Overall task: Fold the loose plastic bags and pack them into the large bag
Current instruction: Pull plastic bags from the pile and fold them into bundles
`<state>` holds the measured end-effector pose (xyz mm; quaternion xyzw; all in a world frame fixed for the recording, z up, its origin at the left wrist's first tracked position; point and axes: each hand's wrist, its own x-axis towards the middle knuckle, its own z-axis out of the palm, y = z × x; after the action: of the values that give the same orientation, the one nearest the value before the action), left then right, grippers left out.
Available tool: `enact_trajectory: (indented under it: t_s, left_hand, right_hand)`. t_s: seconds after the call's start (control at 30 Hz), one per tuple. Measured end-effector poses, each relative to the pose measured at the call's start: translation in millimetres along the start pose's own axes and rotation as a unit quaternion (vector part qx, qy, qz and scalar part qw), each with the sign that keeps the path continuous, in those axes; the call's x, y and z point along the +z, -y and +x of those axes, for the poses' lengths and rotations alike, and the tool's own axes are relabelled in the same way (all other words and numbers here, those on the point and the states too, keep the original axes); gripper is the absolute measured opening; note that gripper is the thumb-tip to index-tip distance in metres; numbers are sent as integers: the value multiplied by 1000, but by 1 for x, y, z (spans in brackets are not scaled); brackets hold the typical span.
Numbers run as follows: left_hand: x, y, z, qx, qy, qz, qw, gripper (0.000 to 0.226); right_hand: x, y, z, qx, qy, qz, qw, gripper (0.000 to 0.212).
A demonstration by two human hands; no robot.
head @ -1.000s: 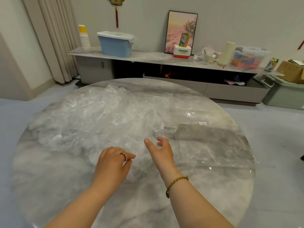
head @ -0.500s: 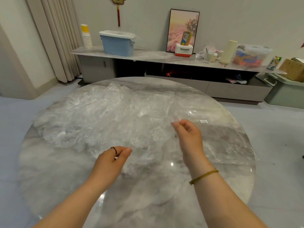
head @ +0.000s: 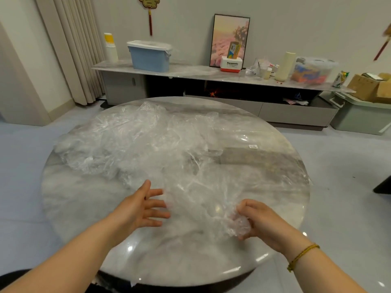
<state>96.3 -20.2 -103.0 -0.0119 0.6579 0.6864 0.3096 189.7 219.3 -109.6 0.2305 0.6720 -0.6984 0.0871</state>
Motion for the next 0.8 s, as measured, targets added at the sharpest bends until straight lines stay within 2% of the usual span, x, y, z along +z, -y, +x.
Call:
enact_trajectory:
  t_s: [0.1,0.23,0.33,0.4,0.47,0.53,0.6,0.63,0.7,0.77,0.8]
  left_hand:
    - [3,11,-7,-7,-14,84,996,18]
    - [0,28,-8,3,-39,208,977,51]
    - [-7,37,-10,46,-51,272,960,63]
    - [-9,42,-9,82,-70,341,934,76]
    - [-9,46,-10,123,-96,437,886,88]
    - [-6,44,-14,150,-117,523,831,94]
    - [-5,41,-17,183,-146,599,766,103]
    - [-8,44,-15,237,-158,635,718,113]
    - [-16,49,-8,347,-163,677,628,133]
    - [-20,56,-1,431,-122,707,547,133]
    - [-20,58,0,468,-90,720,505,120]
  right_hand:
    - [10,-16,-6,16,-31,-151,988,22]
    - [11,-15,-6,-33,-96,-279,955,6]
    - [3,-19,-11,-110,-171,-417,886,39]
    - [9,-21,-20,-204,-216,-480,825,40]
    - [20,-28,-24,-360,-240,-500,750,31]
    - [31,-36,-32,-439,-178,-483,737,25]
    - [40,-43,-41,-426,-72,-522,735,23]
    - [44,-45,-47,-397,-14,-559,728,26]
    - [43,-58,-47,-353,28,-624,696,42]
    - [43,-61,-45,-324,51,-660,676,57]
    - [40,-61,-41,-318,70,-660,677,60]
